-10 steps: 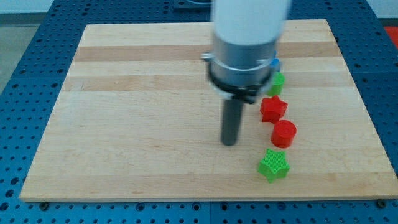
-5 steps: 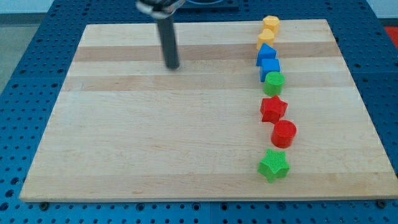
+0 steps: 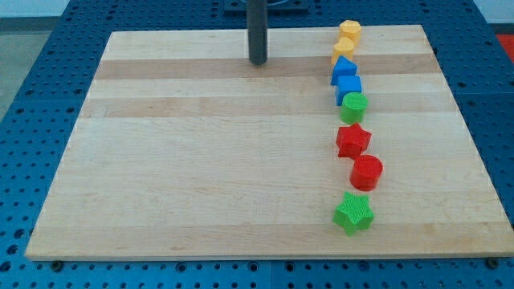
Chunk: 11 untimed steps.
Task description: Place your arm at the right of the red circle
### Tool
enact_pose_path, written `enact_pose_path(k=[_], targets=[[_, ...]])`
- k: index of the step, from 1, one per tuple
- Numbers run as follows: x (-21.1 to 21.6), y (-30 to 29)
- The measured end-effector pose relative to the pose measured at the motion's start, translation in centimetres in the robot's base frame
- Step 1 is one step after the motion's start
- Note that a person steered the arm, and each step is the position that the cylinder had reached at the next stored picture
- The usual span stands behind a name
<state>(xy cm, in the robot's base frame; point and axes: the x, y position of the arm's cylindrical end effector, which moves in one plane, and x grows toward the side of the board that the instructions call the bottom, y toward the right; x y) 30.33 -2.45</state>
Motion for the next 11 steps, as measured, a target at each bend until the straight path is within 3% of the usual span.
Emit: enact_pose_path(k=[2,3,6,7,8,10,11], targets=[[25.5,-0.7],[31.6,1.8],[31.5,19.1],[29.6,25.2],[25.4,27.7],[24.3,21.4],[22.3,22.5]])
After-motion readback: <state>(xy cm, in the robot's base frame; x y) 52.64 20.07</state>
